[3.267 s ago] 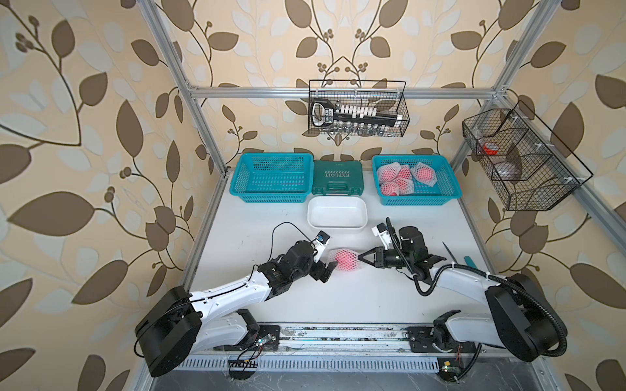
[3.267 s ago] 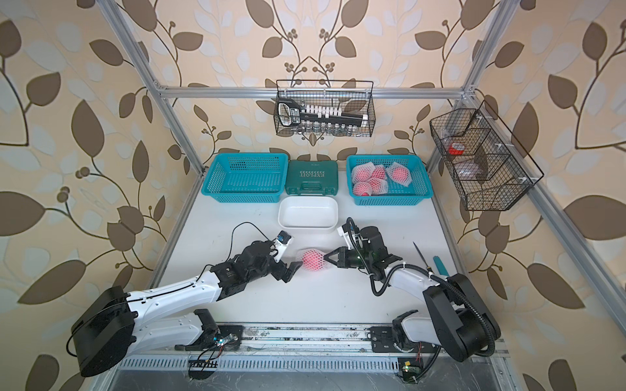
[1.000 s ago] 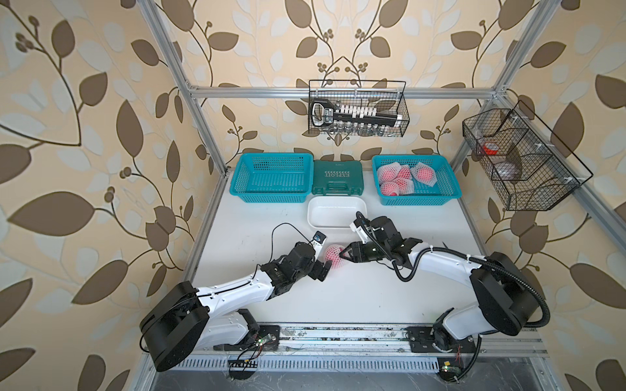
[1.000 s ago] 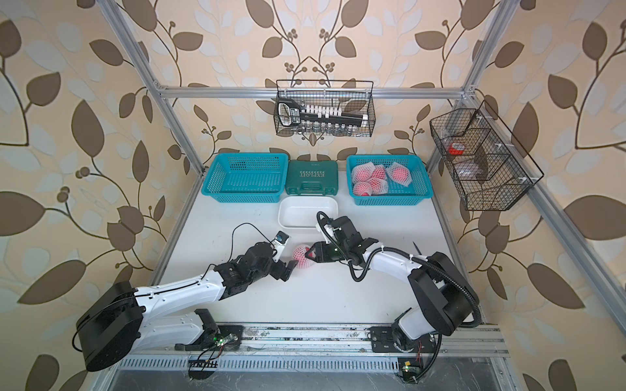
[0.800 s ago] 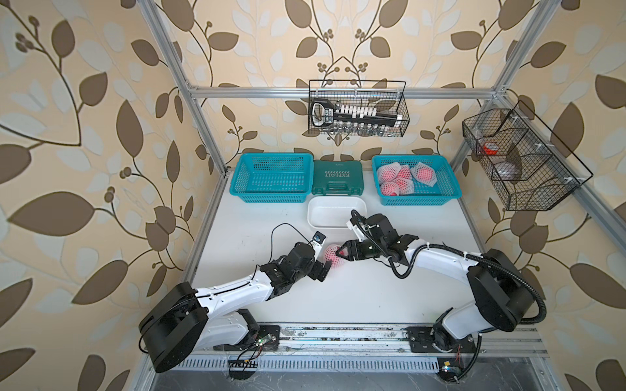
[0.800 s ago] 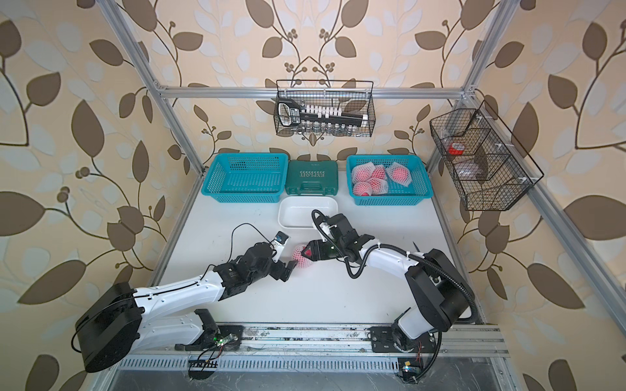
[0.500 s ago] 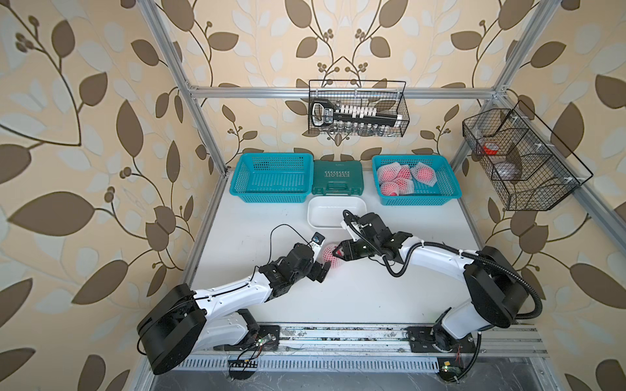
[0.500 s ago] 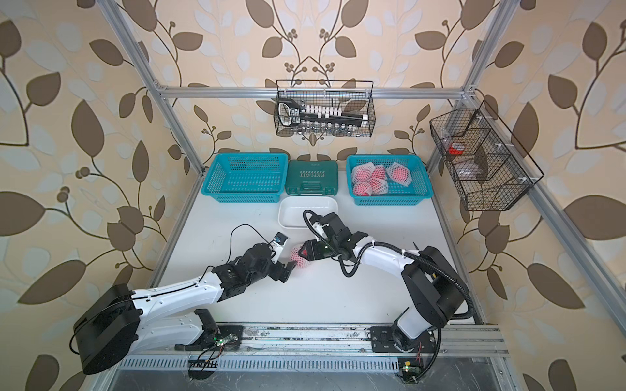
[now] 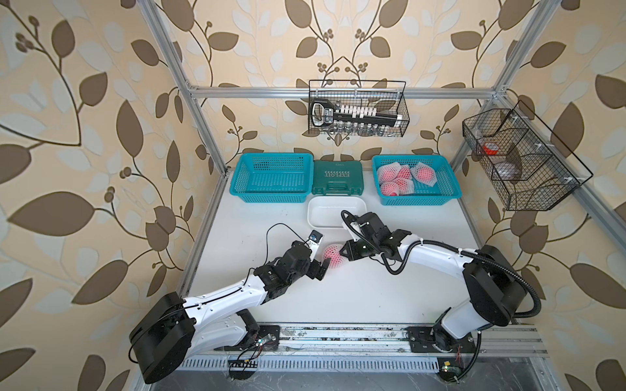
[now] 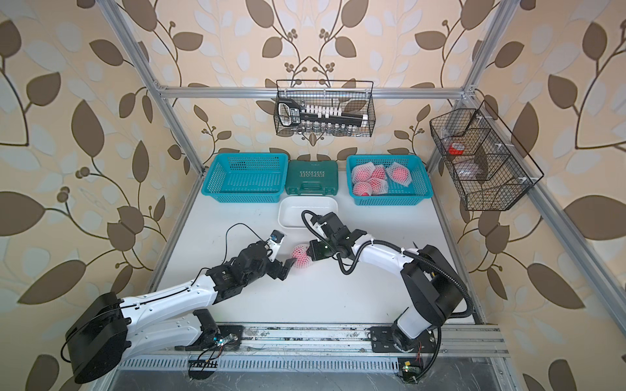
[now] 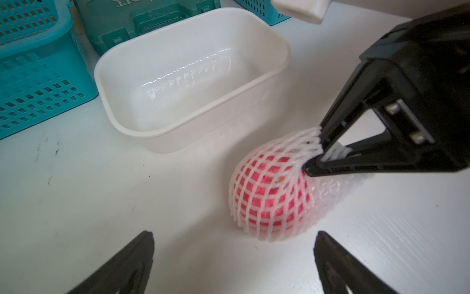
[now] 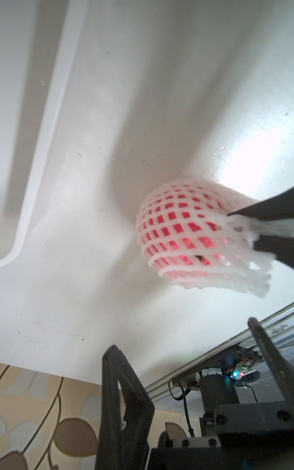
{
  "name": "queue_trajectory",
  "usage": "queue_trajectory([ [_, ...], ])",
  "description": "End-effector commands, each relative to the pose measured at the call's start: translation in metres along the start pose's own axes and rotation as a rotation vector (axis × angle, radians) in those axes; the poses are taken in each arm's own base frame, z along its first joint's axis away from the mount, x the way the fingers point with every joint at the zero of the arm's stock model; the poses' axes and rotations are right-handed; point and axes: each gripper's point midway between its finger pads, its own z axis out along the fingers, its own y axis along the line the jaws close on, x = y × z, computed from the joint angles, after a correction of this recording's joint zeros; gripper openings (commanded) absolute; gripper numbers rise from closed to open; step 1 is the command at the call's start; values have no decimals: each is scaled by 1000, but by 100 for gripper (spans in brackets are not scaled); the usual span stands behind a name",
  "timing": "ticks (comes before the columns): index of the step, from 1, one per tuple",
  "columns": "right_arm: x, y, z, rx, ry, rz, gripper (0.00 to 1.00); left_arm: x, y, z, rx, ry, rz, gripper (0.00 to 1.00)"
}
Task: Remove foam nets from apples
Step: Remove the foam net from the apple.
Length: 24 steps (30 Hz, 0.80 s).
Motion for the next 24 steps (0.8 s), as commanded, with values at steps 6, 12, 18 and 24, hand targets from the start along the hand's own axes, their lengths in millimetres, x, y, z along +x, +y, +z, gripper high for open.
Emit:
queue_trajectory([
  [6,-13,7,-51,109,-14,-55,6,-16,10,-12,-39,-64,-32,99],
  [12,-19,11,-53,94,-29,-63,2,-17,10,-6,-39,-59,-30,99],
  [18,-29,13,-56,113,-60,-83,1,-17,10,-5,-40,-49,-39,99],
  [24,-16,4,-34,158,1,-103,0,-16,13,-6,-45,-64,-44,99],
])
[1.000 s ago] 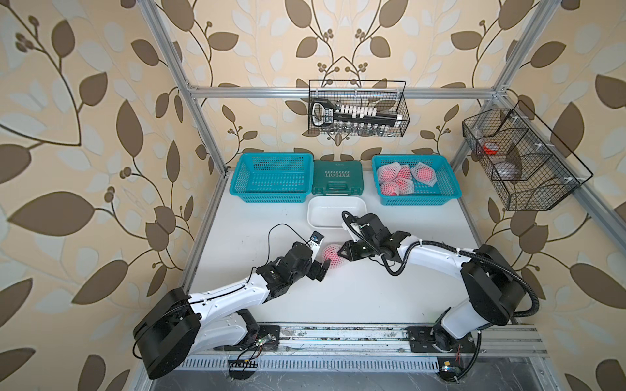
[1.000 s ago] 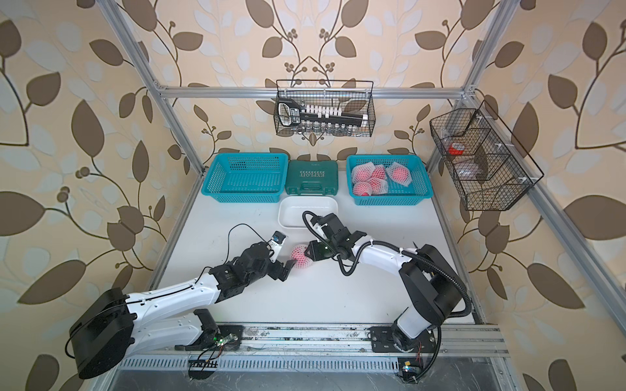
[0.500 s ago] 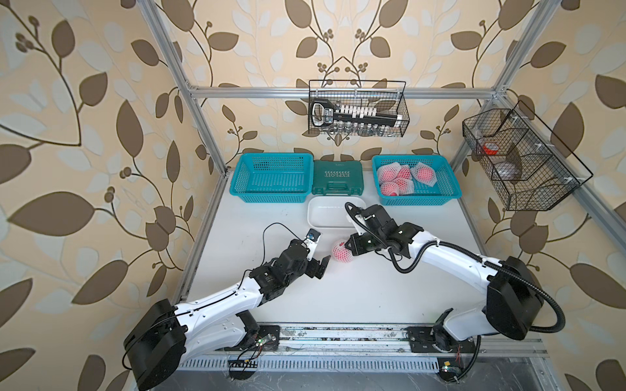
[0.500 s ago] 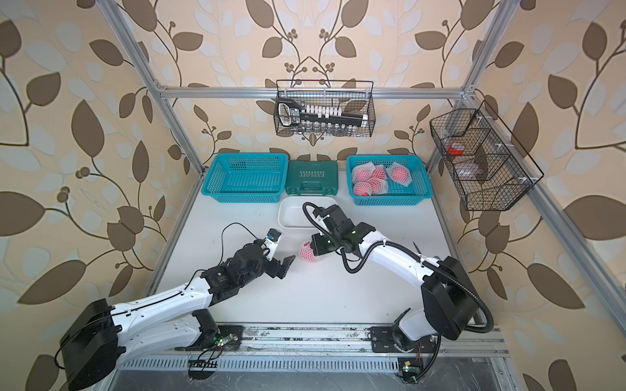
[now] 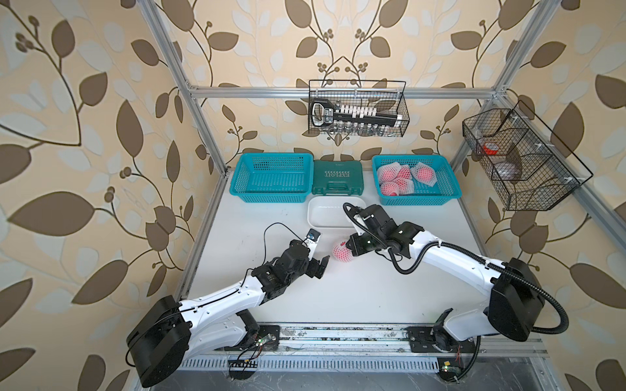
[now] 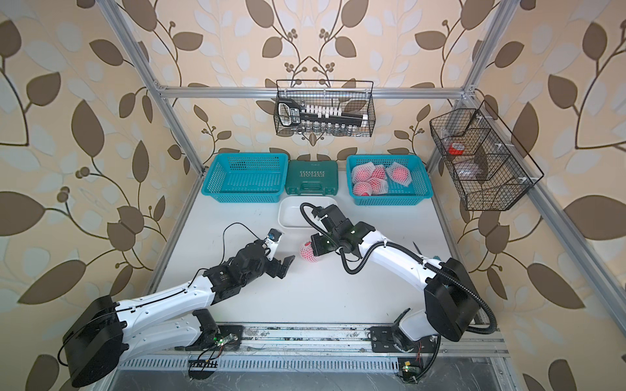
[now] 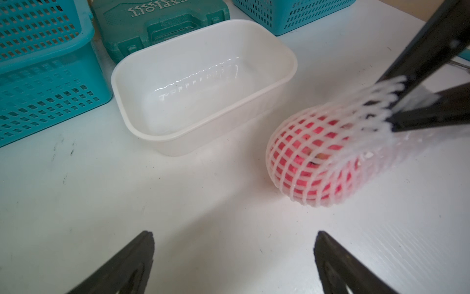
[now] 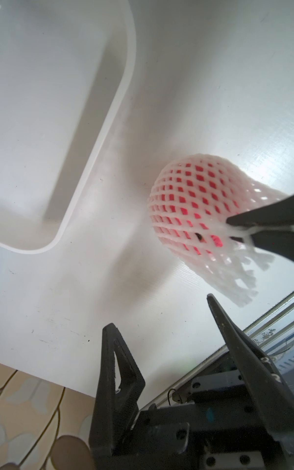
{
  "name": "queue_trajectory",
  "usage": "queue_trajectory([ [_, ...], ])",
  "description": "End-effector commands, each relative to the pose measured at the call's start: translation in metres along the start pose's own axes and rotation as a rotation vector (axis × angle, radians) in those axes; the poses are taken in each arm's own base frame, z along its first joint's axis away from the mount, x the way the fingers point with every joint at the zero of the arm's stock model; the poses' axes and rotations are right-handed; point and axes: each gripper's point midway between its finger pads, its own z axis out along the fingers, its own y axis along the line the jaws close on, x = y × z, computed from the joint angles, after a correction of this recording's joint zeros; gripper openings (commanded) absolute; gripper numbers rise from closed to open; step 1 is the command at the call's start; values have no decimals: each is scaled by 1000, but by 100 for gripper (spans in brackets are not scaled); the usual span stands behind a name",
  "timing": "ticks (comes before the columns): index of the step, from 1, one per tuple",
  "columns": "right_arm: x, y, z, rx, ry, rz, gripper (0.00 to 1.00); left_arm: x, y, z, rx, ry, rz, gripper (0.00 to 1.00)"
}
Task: Remove foam nets from apples
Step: Remove the foam net from the apple.
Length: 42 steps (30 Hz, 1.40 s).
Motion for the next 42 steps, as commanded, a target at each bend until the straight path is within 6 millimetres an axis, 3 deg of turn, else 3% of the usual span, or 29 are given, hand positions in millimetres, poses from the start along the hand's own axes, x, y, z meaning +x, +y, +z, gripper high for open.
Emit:
queue_trajectory([
  [1,4,-3,13,31,42,-22,0,-13,5,-3,-16,-46,-23,99],
  [5,-8,9,5,-28,-48,-5,0,-13,5,-2,-15,-39,-28,99],
  [7,-1,5,14,-9,8,-13,0,-11,5,-1,-14,-42,-29,99],
  [11,-22,22,-8,-72,-113,-7,0,-13,3,0,-8,-35,-31,99],
  [14,-13,7,5,-8,-15,-16,0,-13,3,0,-6,-45,-36,99],
  [17,-26,22,-11,-83,-103,-12,0,-13,4,-1,-7,-39,-35,99],
  [19,-26,8,-8,-11,-124,3,0,-13,4,-1,-7,-42,-37,99],
  [21,-11,-6,9,37,11,-1,0,-13,5,-1,-9,-50,-41,99],
  [22,-12,6,8,-32,9,-10,0,-14,4,-1,-6,-52,-41,99],
  [24,-28,31,-16,-184,-147,16,0,-15,2,-1,6,-50,-39,99],
  [26,-33,23,-18,-231,-158,71,0,-16,0,-2,17,-52,-39,99],
  [28,-21,-14,-1,96,-60,-10,0,-15,0,-2,18,-64,-47,99],
  [29,-16,-12,4,108,-16,-49,0,-15,0,-1,22,-69,-48,99],
  [32,-31,38,-21,-424,-111,93,0,-16,-2,-1,31,-57,-45,99],
  [33,-34,42,-27,-488,-130,118,0,-16,-2,-1,33,-54,-42,99],
  [36,-24,7,-9,-59,-57,-11,0,-15,0,-2,22,-59,-42,99],
  [40,-28,13,-11,-228,-79,70,0,-16,0,-2,26,-63,-42,99],
  [42,-25,7,-8,-138,-55,46,0,-16,-1,-2,32,-57,-40,99],
])
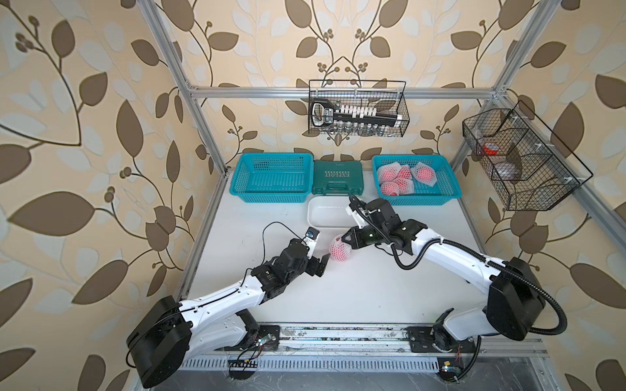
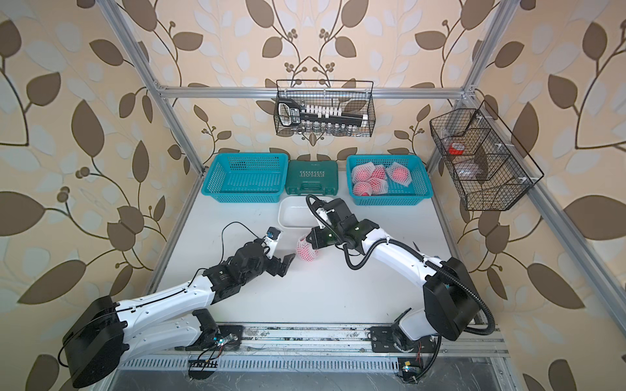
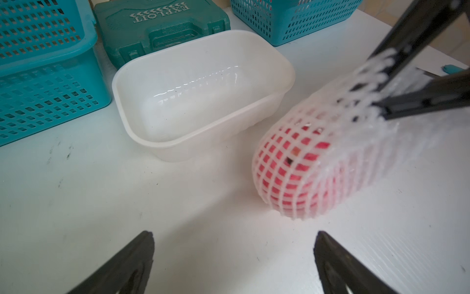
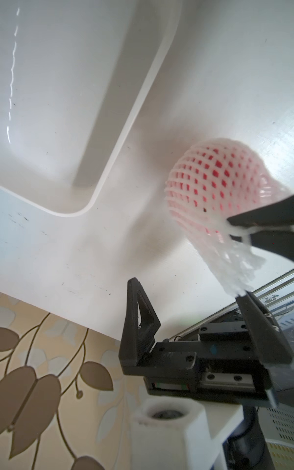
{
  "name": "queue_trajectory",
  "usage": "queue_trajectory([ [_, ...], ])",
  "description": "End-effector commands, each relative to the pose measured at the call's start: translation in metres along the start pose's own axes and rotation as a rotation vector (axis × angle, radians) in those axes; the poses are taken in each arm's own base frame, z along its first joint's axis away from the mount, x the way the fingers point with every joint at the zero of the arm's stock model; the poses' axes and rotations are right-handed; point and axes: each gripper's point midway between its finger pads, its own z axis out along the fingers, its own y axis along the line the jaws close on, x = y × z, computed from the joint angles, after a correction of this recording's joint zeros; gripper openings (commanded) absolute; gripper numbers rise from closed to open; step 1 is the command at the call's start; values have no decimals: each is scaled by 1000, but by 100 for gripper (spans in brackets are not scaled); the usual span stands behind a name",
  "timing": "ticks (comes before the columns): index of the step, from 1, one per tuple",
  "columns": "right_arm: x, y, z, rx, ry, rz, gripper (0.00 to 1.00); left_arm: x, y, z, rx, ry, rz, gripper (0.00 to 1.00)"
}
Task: Remove foam nets from apples
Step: Remove the foam net from the apple.
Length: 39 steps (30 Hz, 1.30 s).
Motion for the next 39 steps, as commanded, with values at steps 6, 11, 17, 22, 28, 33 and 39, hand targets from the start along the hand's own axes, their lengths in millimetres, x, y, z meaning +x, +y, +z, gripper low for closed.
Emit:
queue_trajectory([
  [6,6,-6,2,58,31,-29,0,-5,0,-1,14,-33,-19,99],
  [11,6,-2,0,67,16,-45,0,-3,0,-1,17,-28,-20,99],
  [17,28,-20,26,102,106,-13,0,-1,0,3,10,-16,-17,99],
  [22,29,-30,32,155,124,-13,17,1,1,4,7,-10,-9,99],
  [28,16,-18,18,128,68,-36,52,-1,2,3,2,-11,-4,99],
  [33,7,-3,5,85,8,-74,91,0,2,3,3,-13,0,99],
  [39,11,2,12,132,19,-139,100,3,4,2,-6,-10,-5,99],
])
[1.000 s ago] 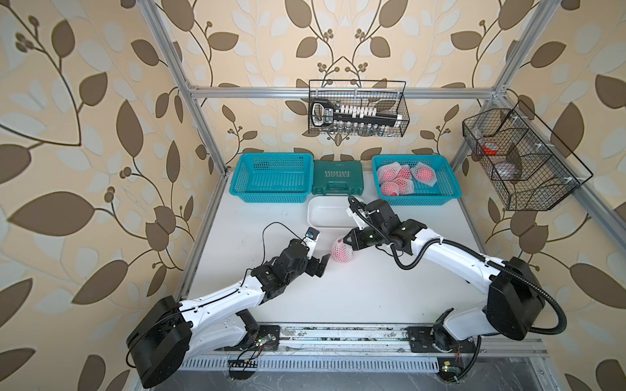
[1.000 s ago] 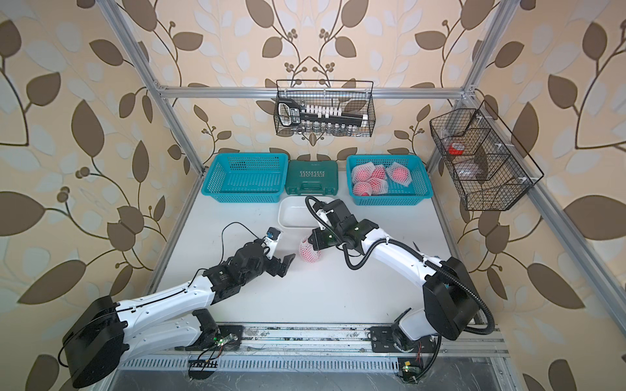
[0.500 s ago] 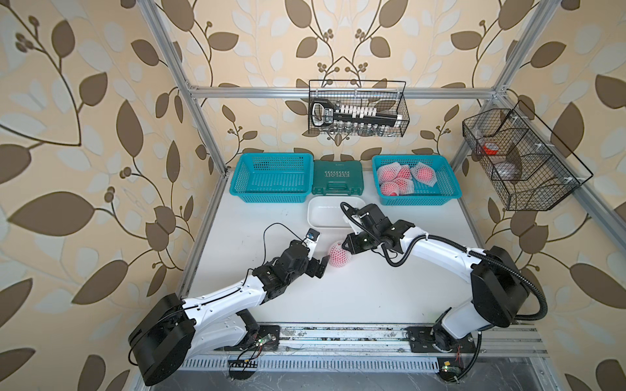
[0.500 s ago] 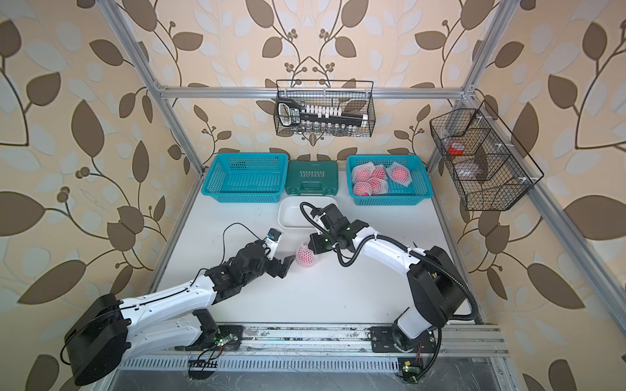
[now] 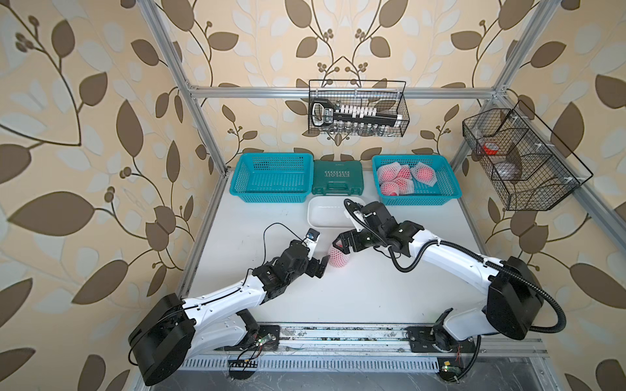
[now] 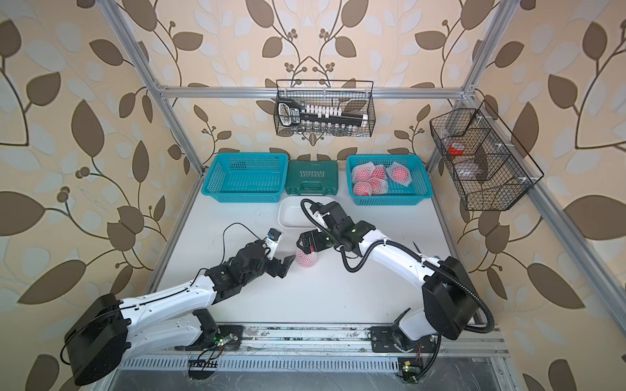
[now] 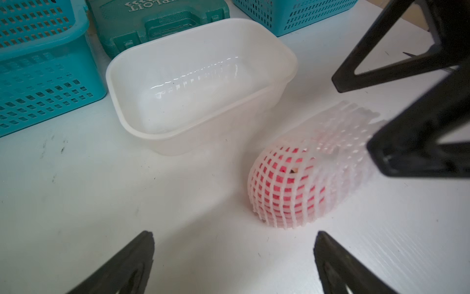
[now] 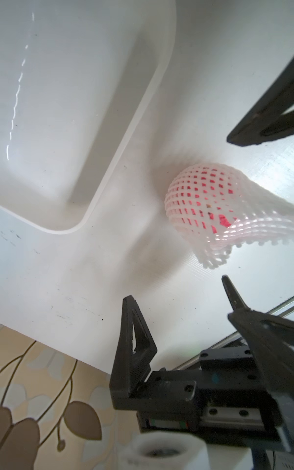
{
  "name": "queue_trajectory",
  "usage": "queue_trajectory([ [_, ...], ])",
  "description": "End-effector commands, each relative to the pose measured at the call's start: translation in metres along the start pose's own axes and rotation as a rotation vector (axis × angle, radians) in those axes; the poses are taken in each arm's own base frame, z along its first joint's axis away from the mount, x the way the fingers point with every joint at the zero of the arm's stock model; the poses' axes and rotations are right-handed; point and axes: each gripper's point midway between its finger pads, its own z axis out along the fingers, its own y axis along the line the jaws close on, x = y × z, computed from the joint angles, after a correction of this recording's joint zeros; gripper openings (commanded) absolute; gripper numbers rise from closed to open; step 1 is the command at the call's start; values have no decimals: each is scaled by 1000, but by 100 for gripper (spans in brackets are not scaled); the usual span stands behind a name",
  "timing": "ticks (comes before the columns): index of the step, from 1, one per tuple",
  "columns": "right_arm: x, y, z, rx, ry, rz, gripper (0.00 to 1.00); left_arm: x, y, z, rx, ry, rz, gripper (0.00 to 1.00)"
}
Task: Remove foam nets from apples
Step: Remove the foam net from the apple.
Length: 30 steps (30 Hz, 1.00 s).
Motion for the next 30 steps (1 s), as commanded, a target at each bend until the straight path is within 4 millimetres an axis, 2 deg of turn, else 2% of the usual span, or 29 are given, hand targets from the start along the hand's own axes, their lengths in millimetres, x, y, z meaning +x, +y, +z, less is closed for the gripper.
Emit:
queue_trajectory([
  [1,2,2,7,45,19,-52,100,-6,4,-2,-2,-34,-11,99],
  [10,19,-13,40,156,130,-90,98,-2,2,-5,13,-31,-27,99],
  [12,18,-13,43,153,128,-87,90,-2,2,-4,11,-28,-24,99],
  [14,19,-10,46,137,138,-86,78,-2,2,-4,11,-28,-23,99],
  [17,20,-6,46,113,150,-85,47,-3,2,-3,11,-28,-18,99],
  [20,18,0,40,91,145,-89,27,-3,3,-3,7,-26,-16,99],
  [22,17,4,33,73,134,-96,6,-3,3,-4,3,-26,-15,99],
  [23,16,5,30,73,128,-96,0,-3,4,-4,0,-28,-14,99],
  [26,13,8,20,63,124,-94,0,-4,5,-6,-6,-34,-12,99],
  [28,10,22,12,-92,117,-42,0,-5,5,-7,-5,-38,-13,99],
  [30,2,25,6,-135,75,-11,0,-6,5,-7,-5,-41,-15,99],
])
